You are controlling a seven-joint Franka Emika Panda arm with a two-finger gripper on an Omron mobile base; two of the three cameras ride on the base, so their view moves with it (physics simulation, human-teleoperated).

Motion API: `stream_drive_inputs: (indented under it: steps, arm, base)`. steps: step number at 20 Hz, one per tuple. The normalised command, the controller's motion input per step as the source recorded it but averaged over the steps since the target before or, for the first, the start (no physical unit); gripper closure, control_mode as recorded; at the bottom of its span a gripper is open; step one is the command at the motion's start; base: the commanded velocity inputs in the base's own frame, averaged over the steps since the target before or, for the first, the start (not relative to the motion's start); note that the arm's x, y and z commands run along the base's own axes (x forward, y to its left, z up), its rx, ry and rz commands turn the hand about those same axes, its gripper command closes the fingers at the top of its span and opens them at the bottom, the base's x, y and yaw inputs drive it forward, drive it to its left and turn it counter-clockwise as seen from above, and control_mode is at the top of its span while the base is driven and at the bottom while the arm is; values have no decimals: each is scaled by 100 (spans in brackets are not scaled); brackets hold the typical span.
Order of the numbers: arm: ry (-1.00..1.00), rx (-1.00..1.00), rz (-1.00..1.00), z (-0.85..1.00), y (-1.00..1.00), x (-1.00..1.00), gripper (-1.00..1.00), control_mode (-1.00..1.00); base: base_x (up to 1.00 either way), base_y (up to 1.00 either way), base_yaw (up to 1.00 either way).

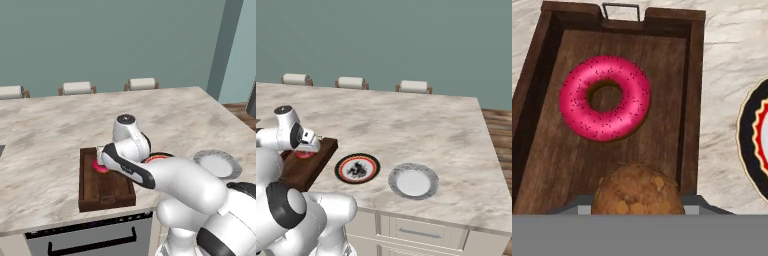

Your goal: Move the dessert items from the plates to the tray.

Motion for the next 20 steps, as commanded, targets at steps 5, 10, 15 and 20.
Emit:
stream_drive_inputs:
  steps: [5, 10, 15, 20]
  arm:
    - [-1, 3, 2, -32, 0, -31, 100, -100]
    - [0, 5, 6, -60, 11, -8, 100, -100]
    - [2, 1, 5, -44, 15, -1, 100, -100]
    - [8, 0, 0, -19, 26, 0, 100, -100]
  base:
    - [0, 0, 0]
    - [0, 0, 0]
    - [0, 0, 0]
    - [0, 0, 0]
